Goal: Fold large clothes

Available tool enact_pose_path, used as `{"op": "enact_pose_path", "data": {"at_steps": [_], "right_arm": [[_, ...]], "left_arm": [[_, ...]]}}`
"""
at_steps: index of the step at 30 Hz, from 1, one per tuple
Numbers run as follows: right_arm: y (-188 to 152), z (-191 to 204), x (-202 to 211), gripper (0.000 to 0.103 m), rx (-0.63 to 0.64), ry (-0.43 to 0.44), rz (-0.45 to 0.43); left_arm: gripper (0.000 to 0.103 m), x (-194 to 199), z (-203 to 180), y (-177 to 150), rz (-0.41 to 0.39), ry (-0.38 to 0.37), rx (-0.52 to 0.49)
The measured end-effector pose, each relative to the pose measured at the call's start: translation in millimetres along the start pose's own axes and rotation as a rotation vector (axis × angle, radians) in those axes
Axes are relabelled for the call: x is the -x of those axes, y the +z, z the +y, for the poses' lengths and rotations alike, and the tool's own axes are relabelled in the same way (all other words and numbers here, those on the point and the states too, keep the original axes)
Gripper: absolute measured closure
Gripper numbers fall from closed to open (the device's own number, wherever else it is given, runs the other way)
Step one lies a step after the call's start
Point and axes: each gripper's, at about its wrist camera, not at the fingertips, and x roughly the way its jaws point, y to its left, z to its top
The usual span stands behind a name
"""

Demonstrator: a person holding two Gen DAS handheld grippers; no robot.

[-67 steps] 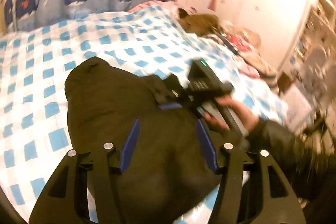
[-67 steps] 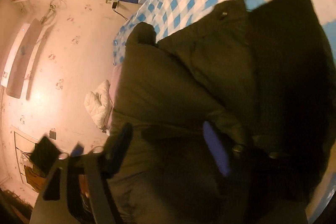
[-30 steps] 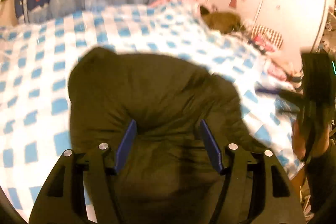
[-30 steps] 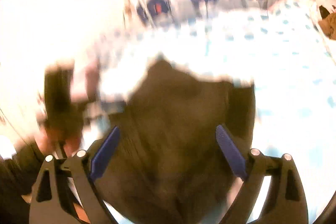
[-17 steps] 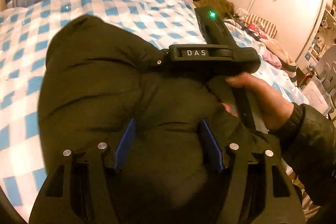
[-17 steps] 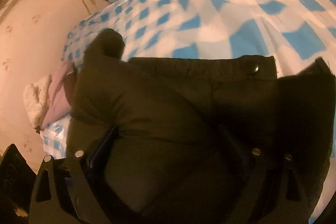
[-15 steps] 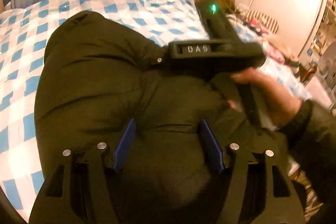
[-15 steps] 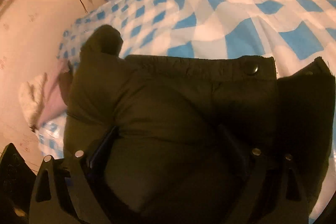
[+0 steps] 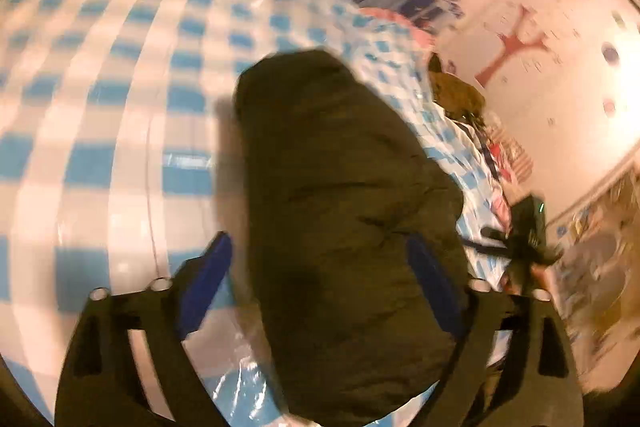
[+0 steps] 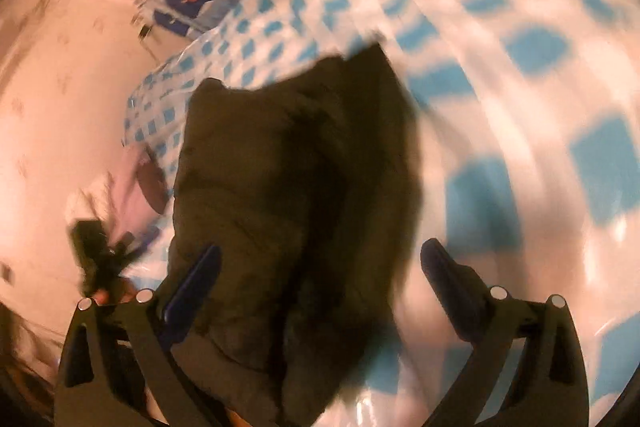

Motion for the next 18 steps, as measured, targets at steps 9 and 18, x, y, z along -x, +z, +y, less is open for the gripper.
{"op": "enact_pose_path", "data": {"at_steps": [9,18], "right_arm": [[-9,-11,-51,0.007,-0.085,0.177,0.151],[-9,-4,-79,0.006,-0.061,0.302,0.242]], "left_arm": [[0.016,-65,36,-11,0.101,-0.091,0.171],[0.017,-107,21,-14,0.184,-0.167,0.153]]}}
